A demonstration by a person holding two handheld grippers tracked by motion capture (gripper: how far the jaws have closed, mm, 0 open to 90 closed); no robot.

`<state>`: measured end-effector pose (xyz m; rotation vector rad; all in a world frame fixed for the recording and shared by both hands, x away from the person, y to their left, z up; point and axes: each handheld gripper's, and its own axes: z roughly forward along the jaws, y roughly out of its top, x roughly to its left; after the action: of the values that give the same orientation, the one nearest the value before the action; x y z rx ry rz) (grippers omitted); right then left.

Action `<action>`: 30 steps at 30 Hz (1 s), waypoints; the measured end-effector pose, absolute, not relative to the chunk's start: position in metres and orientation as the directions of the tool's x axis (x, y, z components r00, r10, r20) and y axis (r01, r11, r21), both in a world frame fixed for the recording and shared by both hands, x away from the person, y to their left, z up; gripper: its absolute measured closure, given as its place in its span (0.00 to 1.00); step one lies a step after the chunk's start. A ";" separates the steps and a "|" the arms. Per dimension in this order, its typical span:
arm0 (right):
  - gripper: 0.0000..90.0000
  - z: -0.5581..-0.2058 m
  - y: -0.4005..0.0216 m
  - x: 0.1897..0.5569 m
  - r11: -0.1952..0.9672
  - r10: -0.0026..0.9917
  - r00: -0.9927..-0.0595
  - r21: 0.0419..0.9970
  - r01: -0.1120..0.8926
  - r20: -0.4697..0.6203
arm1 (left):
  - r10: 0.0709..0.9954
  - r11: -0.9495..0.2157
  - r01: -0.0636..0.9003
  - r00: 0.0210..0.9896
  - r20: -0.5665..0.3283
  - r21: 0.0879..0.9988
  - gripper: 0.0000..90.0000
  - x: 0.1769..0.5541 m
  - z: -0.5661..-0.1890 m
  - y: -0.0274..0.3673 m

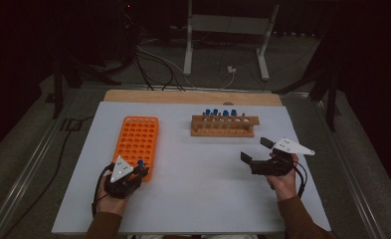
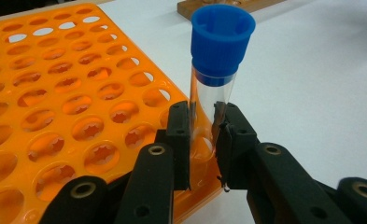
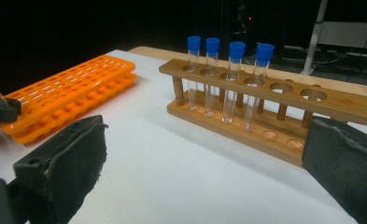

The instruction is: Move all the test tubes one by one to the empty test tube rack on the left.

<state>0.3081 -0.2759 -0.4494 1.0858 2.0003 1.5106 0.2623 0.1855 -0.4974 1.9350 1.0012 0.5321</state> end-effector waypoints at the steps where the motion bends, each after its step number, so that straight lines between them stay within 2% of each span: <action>1: 0.00 -0.450 -0.276 0.308 0.112 0.779 -0.614 0.935 0.338 0.129 | 0.808 -0.293 0.439 0.589 -0.026 0.849 0.82 0.262 -0.497 0.186; 2: 0.00 -0.450 -0.276 0.308 0.110 0.778 -0.614 0.935 0.338 0.130 | 0.806 -0.288 0.429 0.592 -0.025 0.856 0.73 0.261 -0.496 0.186; 6: 0.00 -0.450 -0.275 0.308 0.112 0.778 -0.615 0.935 0.338 0.130 | 0.810 -0.247 0.384 0.585 -0.028 0.890 0.70 0.256 -0.487 0.190; 7: 0.00 -0.450 -0.274 0.308 0.116 0.777 -0.617 0.935 0.336 0.125 | 0.813 -0.237 0.379 0.581 -0.031 0.894 0.77 0.255 -0.486 0.192; 8: 0.00 -0.450 -0.274 0.308 0.116 0.777 -0.617 0.935 0.336 0.125 | 0.813 -0.231 0.380 0.581 -0.037 0.896 0.77 0.255 -0.485 0.193; 10: 0.00 -0.450 -0.274 0.308 0.113 0.776 -0.618 0.935 0.336 0.129 | 0.814 -0.241 0.394 0.580 -0.036 0.887 0.86 0.256 -0.486 0.193; 19: 0.00 -0.449 -0.270 0.308 0.123 0.776 -0.620 0.936 0.329 0.116 | 0.808 -0.243 0.407 0.587 -0.049 0.881 0.85 0.257 -0.487 0.192; 24: 0.00 -0.443 -0.269 0.309 0.113 0.775 -0.620 0.939 0.324 0.121 | 0.801 -0.193 0.420 0.589 -0.104 0.887 0.65 0.256 -0.486 0.194; 28: 0.00 -0.438 -0.268 0.311 0.117 0.774 -0.623 0.941 0.316 0.113 | 0.792 -0.169 0.401 0.599 -0.118 0.900 0.60 0.253 -0.483 0.197; 29: 0.00 -0.435 -0.268 0.313 0.120 0.774 -0.624 0.942 0.312 0.108 | 0.795 -0.162 0.396 0.595 -0.118 0.904 0.50 0.252 -0.482 0.198; 30: 0.00 -0.435 -0.268 0.313 0.120 0.774 -0.624 0.942 0.312 0.108 | 0.797 -0.157 0.391 0.593 -0.118 0.907 0.50 0.251 -0.481 0.198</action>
<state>0.3132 -0.2675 -0.4348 1.0508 1.9940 1.5132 0.2512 0.1984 -0.4811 1.7689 0.9749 0.4814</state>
